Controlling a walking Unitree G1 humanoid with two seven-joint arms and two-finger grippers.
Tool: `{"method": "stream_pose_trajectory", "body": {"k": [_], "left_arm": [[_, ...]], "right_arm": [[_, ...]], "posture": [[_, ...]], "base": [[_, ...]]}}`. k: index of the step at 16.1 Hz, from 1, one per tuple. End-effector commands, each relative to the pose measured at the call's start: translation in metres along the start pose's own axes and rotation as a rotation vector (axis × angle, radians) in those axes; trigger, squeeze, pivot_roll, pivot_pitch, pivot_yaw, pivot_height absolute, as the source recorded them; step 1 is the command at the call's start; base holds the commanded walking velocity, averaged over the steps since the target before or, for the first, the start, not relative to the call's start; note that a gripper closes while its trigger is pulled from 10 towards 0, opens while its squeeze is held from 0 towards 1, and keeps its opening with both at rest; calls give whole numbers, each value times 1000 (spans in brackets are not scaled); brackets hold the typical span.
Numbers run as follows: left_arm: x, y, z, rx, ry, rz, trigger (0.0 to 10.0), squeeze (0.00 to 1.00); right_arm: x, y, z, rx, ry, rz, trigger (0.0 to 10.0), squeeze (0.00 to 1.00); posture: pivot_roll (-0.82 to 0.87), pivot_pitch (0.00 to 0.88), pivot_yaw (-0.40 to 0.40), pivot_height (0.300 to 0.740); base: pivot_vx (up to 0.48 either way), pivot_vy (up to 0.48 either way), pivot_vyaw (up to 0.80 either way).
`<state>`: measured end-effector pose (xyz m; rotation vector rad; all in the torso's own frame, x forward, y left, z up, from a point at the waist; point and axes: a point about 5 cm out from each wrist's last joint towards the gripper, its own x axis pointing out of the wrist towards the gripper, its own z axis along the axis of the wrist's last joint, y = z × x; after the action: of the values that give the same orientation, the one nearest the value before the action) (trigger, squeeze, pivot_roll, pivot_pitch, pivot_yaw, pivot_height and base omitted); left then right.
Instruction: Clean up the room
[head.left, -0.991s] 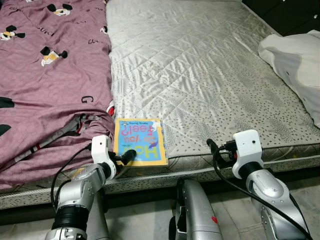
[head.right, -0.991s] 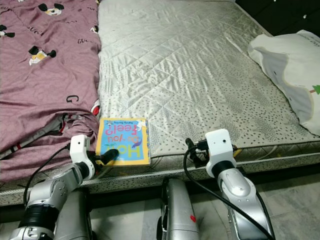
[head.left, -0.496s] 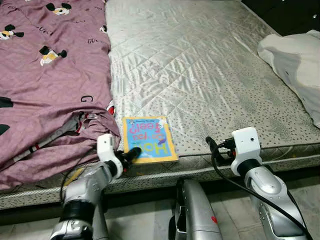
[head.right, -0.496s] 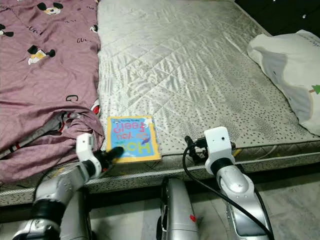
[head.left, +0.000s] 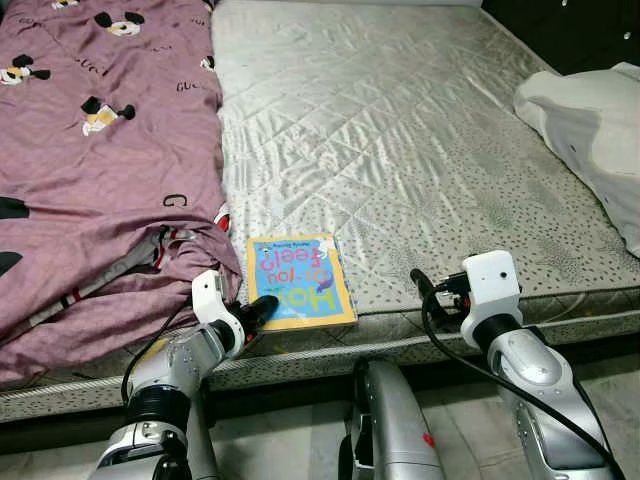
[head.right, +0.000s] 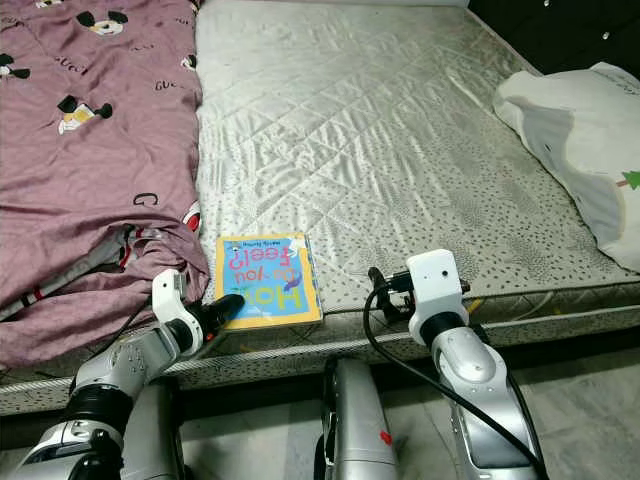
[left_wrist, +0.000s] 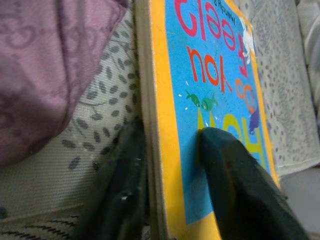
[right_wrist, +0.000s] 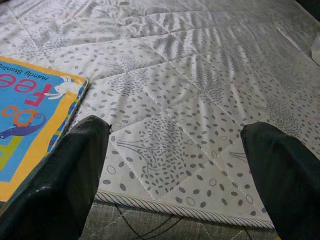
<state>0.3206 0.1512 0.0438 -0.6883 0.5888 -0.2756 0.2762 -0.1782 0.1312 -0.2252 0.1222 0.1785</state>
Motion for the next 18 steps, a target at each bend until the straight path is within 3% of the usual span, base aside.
{"method": "stream_pose_trajectory", "body": {"k": [1, 6, 8, 13, 14, 15, 18], "left_arm": [[2, 2, -11, -22, 44, 10, 0, 0], [2, 2, -7, -29, 1, -14, 0, 0], [2, 4, -2, 13, -50, 19, 0, 0], [-6, 1, 22, 255, -218, 81, 0, 0], [-12, -6, 32, 330, -278, 76, 0, 0], [-13, -8, 35, 343, -293, 76, 0, 0], [-33, -19, 54, 492, -435, 121, 0, 0]], "right_arm": [[1, -1, -3, -1, 7, -8, 10000, 0], [3, 2, -2, 2, 1, -8, 10000, 0], [7, 3, -1, 9, -9, -11, 10000, 0], [23, 11, 7, 57, -62, -25, 10000, 0], [26, 12, 11, 80, -87, -32, 10000, 0], [27, 13, 11, 85, -92, -34, 10000, 0], [36, 14, 16, 158, -139, -72, 10000, 0]], "posture": [[-113, 88, -86, 515], [-105, 75, -83, 515], [-97, 61, -76, 515], [-68, 14, -46, 515], [-63, 6, -40, 515], [-57, 0, -33, 515], [-34, 0, 3, 515]], "base": [[0, 0, 0], [0, 0, 0], [0, 0, 0], [0, 0, 0], [0, 0, 0], [0, 0, 0], [0, 0, 0]]}}
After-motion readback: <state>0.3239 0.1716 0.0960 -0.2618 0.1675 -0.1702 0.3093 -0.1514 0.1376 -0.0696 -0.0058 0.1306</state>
